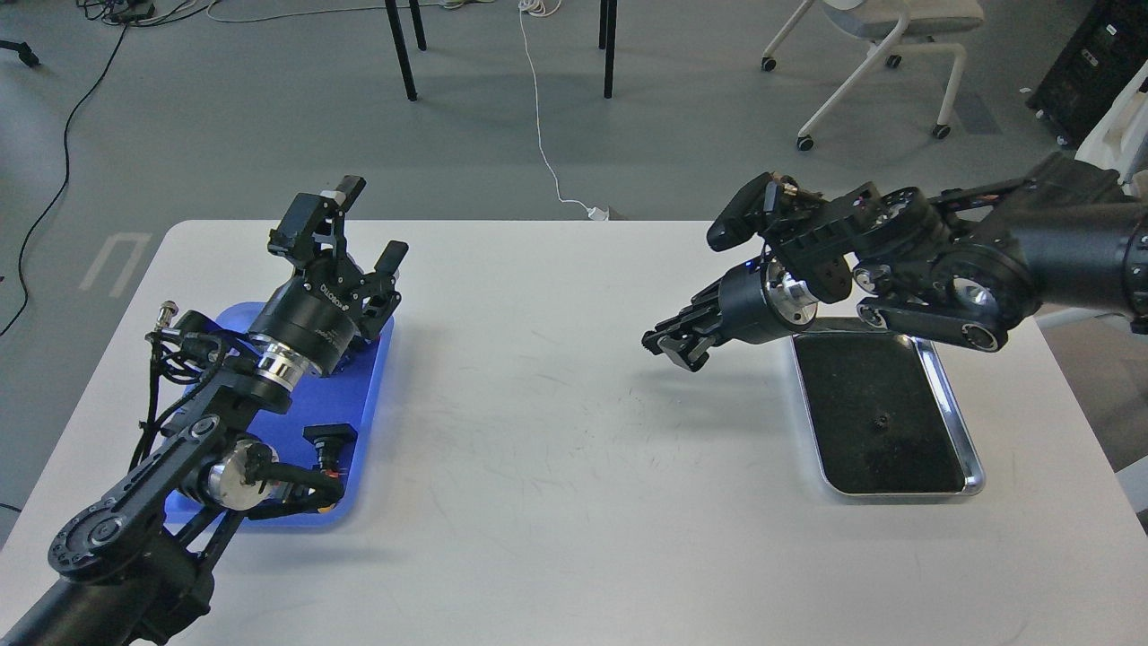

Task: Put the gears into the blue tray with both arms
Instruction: 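Carry the black part with the right gripper to the table center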

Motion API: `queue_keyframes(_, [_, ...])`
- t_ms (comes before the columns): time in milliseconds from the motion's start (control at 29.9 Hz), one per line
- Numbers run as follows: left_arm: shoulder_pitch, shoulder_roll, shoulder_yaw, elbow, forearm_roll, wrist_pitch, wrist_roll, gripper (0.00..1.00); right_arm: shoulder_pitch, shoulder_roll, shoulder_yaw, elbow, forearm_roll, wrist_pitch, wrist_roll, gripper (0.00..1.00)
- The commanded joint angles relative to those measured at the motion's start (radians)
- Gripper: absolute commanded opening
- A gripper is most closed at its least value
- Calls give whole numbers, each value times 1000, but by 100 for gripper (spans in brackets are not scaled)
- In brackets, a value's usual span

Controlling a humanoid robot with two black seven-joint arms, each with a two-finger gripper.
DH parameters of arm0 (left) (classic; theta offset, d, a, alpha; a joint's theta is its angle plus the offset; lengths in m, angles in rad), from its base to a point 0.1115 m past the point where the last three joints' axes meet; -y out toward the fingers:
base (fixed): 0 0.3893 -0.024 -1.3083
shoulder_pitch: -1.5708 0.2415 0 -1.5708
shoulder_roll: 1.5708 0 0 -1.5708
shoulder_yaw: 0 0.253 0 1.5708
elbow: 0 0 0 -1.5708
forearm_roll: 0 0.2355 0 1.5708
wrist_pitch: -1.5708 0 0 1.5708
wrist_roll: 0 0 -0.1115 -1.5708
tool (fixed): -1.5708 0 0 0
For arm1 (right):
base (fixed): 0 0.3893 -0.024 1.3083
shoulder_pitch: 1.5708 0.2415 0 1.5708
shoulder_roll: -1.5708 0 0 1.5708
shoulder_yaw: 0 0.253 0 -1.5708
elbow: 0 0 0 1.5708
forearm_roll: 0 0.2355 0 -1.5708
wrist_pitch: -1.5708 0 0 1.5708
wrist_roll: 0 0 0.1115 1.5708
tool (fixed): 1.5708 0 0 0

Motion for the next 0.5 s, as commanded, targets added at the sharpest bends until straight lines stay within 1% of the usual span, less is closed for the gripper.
queue_keyframes(0, [3,11,1,-5,-1,0,-12,98,-3,88,-18,-25,7,-18,0,16])
queue_keyframes(167, [3,14,1,-7,-1,0,-13,98,-17,185,-107,-57,7,-122,0,16])
queue_keyframes(267, [3,14,1,-8,-1,0,-13,98,-34,185,-130,-62,8,-159,0,17])
queue_keyframes(468, [12,16,2,-20,-1,0,-13,98,-66,185,-156,-60,7,-190,0,17])
